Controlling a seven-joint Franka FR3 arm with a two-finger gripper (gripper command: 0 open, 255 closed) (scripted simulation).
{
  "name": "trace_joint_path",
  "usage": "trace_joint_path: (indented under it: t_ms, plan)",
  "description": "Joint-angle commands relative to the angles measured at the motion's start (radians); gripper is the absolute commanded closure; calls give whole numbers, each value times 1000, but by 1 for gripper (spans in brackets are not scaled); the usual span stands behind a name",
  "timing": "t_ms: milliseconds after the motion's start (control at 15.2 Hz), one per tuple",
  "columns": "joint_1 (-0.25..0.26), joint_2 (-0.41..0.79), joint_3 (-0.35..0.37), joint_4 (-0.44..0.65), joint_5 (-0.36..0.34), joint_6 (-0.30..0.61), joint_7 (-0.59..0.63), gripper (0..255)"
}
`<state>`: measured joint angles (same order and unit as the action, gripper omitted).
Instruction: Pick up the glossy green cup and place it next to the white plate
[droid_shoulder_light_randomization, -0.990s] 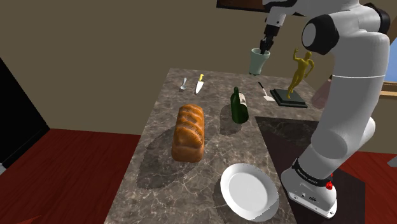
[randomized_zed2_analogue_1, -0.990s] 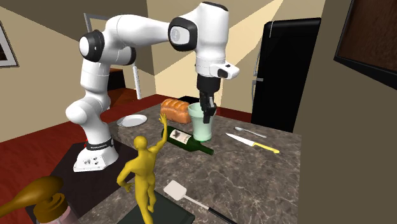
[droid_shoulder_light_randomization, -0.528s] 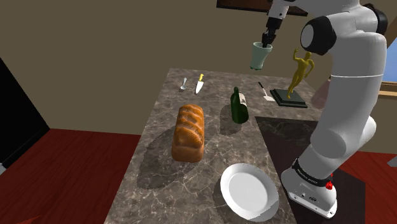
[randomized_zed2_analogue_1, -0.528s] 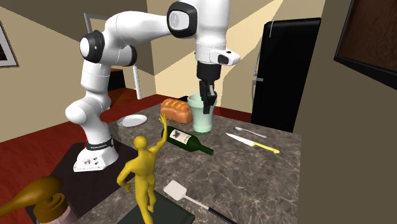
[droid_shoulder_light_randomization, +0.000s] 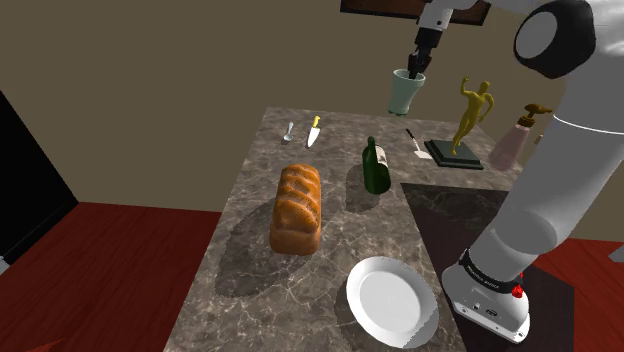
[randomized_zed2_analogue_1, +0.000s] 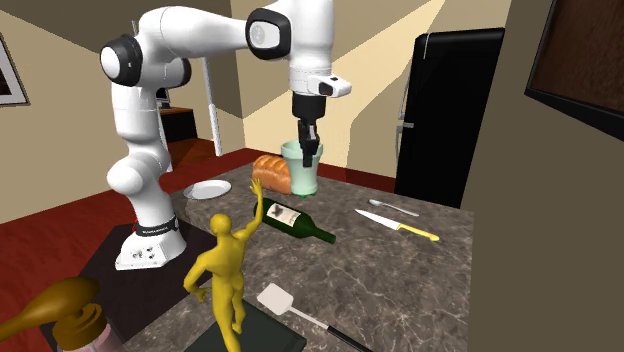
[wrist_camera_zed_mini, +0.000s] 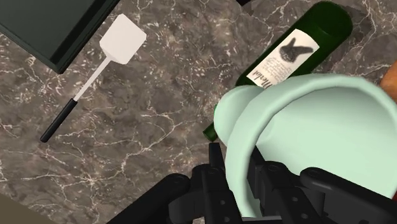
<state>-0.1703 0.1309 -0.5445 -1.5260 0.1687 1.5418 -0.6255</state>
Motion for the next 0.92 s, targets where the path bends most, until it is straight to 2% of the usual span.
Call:
trace_joint_path:
  t_ms: [0,396,858]
  plan:
    - [41,-87,18,-92,-41,25,57,255]
    - [110,-300,105,-316,-121,76,223,255]
    - [154,-491,230,-510,-148,102,406,255]
